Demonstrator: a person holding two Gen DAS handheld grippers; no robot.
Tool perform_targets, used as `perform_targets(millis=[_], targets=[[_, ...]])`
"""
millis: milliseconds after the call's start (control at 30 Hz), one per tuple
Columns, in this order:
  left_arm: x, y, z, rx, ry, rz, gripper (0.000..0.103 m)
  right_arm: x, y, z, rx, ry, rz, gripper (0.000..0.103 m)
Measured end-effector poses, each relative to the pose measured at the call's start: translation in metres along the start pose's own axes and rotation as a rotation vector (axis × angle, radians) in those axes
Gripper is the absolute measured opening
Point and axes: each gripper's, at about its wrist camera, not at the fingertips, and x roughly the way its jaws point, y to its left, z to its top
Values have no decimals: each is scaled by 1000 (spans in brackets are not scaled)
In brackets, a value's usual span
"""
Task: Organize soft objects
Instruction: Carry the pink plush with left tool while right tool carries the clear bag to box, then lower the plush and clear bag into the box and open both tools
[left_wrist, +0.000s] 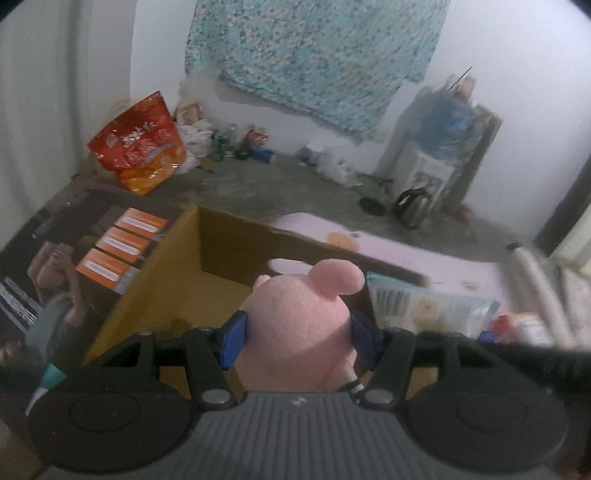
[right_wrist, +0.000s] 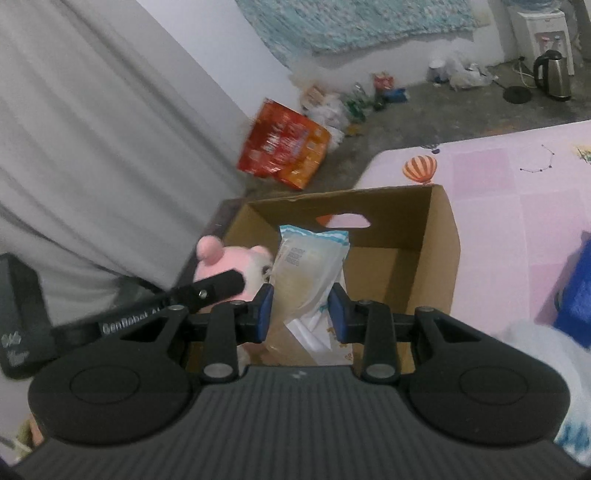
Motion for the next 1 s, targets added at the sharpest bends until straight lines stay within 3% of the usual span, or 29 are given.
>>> perform_targets(millis=[400,733,1000], targets=[[71,17,13,104,59,151,62,123,-31,33,98,131,-47,31],[93,34,15,58,96,178,65,156,-48,29,164,153,-29,34],[85,46,15,25,81,178,69,167,-54,33,226,132,-25,34]])
